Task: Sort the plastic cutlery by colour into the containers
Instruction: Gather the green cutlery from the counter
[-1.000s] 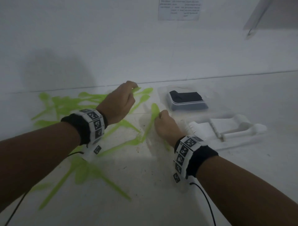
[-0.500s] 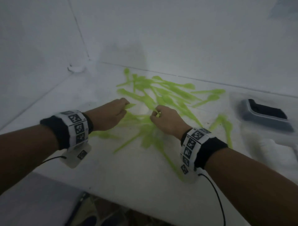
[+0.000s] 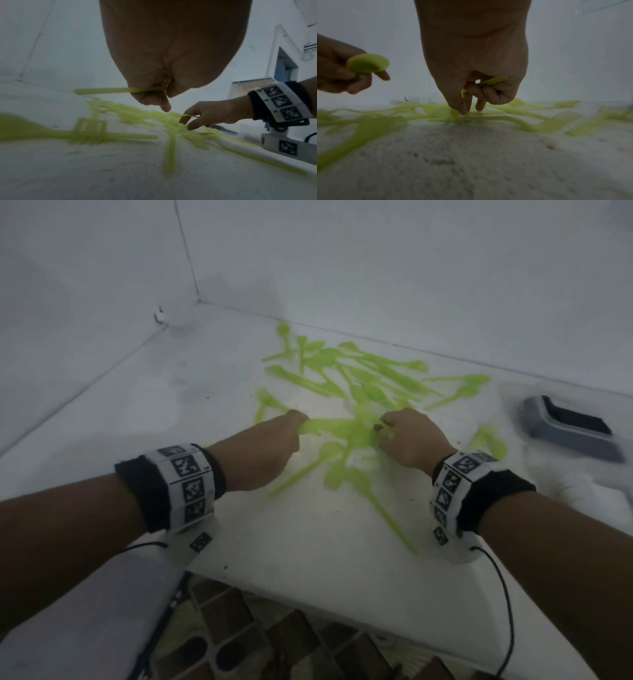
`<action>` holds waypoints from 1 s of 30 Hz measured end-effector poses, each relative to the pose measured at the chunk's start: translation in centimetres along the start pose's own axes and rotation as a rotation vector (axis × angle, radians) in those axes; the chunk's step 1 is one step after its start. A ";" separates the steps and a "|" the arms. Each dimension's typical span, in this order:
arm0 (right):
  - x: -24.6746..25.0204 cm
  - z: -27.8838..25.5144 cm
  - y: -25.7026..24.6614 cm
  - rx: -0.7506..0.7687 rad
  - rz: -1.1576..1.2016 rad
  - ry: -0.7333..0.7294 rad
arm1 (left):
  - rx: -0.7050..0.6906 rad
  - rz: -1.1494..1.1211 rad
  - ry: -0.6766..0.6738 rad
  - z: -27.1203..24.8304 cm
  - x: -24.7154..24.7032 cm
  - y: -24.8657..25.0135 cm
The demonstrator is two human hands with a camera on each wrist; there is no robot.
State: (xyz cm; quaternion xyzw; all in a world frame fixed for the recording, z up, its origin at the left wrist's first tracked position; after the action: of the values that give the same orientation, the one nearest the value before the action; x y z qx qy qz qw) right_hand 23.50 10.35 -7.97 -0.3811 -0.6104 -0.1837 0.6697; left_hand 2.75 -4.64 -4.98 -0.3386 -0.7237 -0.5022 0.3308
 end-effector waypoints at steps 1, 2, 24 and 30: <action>0.0 -0.5 0.2 0.000 -0.026 -0.016 | -0.003 0.010 0.009 0.4 -0.1 0.5; 0.0 -0.8 0.3 -0.002 -0.040 -0.012 | -0.007 0.035 0.023 0.8 -0.3 0.9; 1.5 -3.4 0.2 -0.187 0.382 0.270 | -0.170 0.214 -0.006 1.0 -2.6 3.9; 0.7 -4.0 1.6 -0.189 0.429 0.205 | -0.310 0.379 -0.134 1.3 -5.2 6.1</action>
State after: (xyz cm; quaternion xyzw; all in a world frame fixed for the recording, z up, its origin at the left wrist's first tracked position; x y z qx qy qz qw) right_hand 27.50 8.60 -7.60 -0.5422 -0.4248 -0.1312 0.7130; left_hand 10.45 -2.56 -6.56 -0.5472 -0.5820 -0.5126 0.3147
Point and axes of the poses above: each hand's wrist, its own z-axis towards the middle knuckle, its own x-axis out of the back of the hand, y = z × x, the point moved 5 cm from there along z, towards the middle knuckle, and after that the axes turned 15 degrees about x, right-handed, at the moved point
